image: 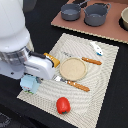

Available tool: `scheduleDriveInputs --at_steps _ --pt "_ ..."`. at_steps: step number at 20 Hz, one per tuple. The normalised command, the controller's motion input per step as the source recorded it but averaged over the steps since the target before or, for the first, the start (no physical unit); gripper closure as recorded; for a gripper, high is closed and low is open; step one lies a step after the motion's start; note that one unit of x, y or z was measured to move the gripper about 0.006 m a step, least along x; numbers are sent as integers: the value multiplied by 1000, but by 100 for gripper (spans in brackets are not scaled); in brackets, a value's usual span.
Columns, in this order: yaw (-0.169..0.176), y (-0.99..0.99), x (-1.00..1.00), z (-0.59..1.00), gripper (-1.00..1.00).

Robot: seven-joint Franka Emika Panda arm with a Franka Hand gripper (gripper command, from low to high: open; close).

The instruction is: Interact with the objects in diverse but meaningful ways.

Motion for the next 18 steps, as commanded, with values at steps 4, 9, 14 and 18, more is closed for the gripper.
scheduleDriveInputs --at_steps 4,9,14,18 --pt "-9 -16 0 -313 -100" --pt "0 0 0 -215 100" --pt "0 0 19 -109 100" --pt "-2 -10 139 500 100"
